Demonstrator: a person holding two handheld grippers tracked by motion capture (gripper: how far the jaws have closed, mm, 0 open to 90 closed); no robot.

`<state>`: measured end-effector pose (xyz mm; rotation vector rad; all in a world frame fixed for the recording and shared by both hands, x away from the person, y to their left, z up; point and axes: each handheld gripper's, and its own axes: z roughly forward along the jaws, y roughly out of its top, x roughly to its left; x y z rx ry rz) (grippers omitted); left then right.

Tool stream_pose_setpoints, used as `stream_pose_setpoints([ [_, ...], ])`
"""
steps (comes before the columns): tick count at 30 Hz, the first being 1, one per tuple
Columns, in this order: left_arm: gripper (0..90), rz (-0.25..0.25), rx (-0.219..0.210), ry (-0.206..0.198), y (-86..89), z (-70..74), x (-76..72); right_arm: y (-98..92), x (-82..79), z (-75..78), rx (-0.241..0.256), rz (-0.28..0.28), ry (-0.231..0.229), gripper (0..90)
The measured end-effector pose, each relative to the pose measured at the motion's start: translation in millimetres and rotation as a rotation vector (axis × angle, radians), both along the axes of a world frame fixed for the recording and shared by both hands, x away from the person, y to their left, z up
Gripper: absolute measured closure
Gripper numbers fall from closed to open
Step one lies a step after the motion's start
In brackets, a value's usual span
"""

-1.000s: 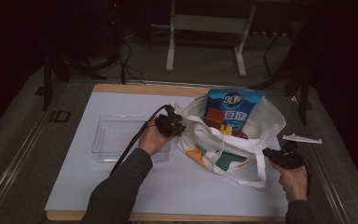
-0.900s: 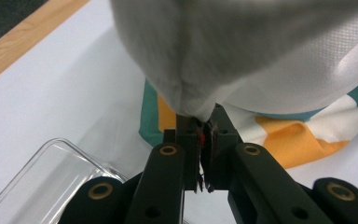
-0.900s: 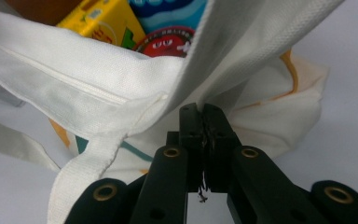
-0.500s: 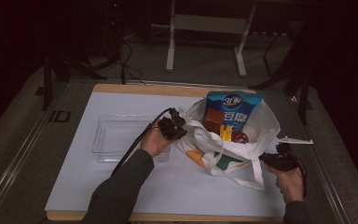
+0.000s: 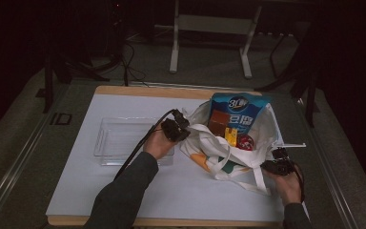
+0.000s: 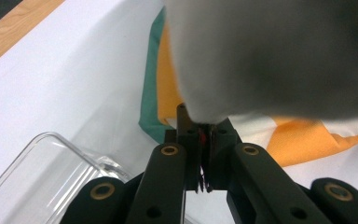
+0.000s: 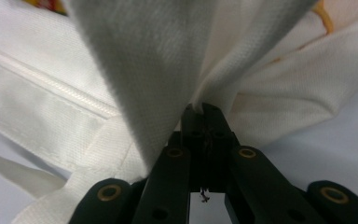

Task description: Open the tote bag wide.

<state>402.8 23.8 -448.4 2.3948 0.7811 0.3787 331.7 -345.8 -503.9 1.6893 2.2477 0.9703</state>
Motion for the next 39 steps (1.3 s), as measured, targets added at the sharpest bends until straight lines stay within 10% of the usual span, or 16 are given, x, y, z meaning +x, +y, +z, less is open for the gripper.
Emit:
stream_pose_setpoints([
  [10, 85.6, 0.018, -0.025, 0.024, 10.7, 4.8, 1.8, -1.6, -0.2, 0.7, -0.002, -0.01, 0.014, 87.5],
  [25, 58.4, -0.033, -0.144, 0.031, 29.9, 28.7, -10.3, -22.9, -17.8, 34.6, 0.028, -0.022, -0.081, 69.1],
  [39, 64.5, -0.139, -0.159, 0.01, 33.8, 52.3, -38.1, -26.8, -34.5, 59.4, 0.063, 0.013, -0.123, 63.8],
])
